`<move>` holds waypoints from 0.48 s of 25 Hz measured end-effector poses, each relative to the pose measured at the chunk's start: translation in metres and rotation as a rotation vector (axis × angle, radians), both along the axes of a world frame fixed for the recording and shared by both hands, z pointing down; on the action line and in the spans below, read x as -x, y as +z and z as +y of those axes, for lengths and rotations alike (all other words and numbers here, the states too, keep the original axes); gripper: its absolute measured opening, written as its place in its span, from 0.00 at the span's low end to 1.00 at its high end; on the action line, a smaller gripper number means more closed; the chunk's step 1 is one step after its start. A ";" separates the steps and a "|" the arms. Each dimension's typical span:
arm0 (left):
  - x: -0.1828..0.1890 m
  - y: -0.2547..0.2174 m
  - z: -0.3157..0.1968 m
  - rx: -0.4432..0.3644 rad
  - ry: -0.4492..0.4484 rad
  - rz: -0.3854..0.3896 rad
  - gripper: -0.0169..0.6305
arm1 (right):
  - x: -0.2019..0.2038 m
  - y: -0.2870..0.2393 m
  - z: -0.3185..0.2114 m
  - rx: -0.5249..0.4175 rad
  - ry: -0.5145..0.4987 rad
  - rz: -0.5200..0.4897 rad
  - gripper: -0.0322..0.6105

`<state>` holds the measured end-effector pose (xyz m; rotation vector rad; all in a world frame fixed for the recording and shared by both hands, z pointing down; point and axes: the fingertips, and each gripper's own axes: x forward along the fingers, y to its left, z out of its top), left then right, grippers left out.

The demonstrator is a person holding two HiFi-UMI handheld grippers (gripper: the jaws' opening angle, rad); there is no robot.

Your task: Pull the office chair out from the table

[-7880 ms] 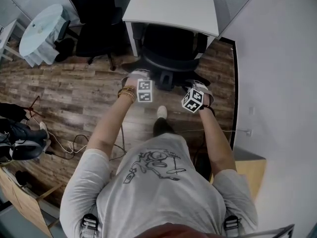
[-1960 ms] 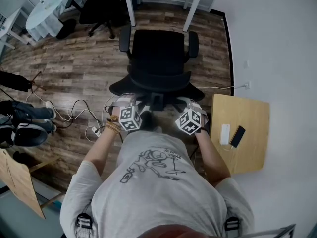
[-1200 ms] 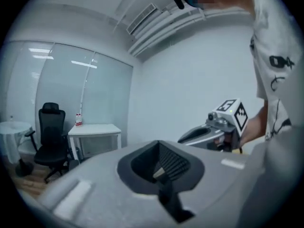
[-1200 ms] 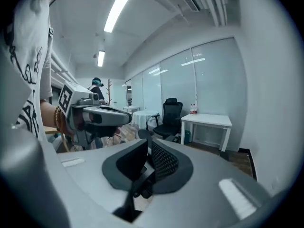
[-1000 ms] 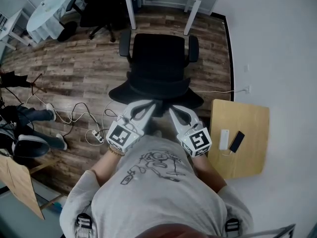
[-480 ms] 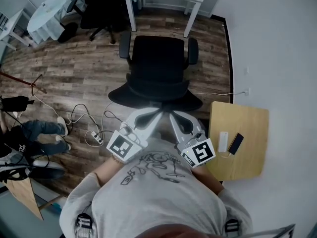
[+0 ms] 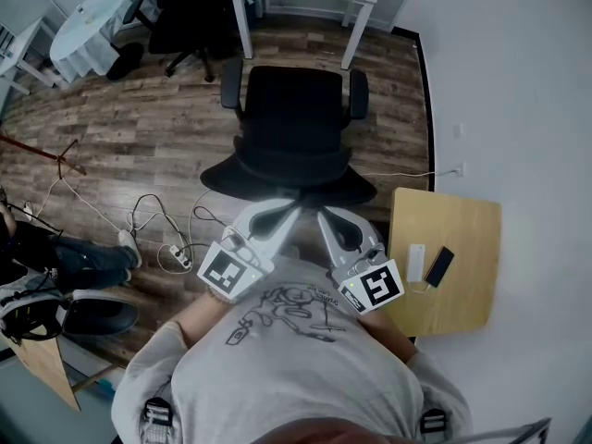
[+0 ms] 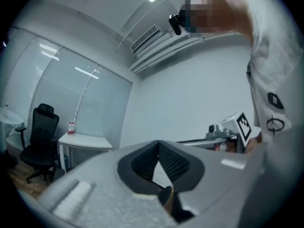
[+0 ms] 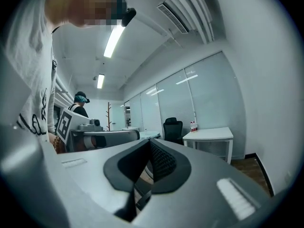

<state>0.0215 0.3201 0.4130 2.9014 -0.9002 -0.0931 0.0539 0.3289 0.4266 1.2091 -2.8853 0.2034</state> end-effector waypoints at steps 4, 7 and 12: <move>0.004 -0.002 0.000 0.002 -0.008 -0.008 0.03 | 0.000 -0.004 -0.001 -0.008 0.001 -0.001 0.06; 0.007 -0.004 -0.001 0.007 -0.015 -0.012 0.03 | 0.003 -0.008 -0.002 -0.009 -0.004 0.002 0.06; 0.006 -0.006 -0.002 -0.004 -0.014 -0.015 0.03 | 0.005 -0.012 -0.002 -0.012 -0.009 -0.015 0.06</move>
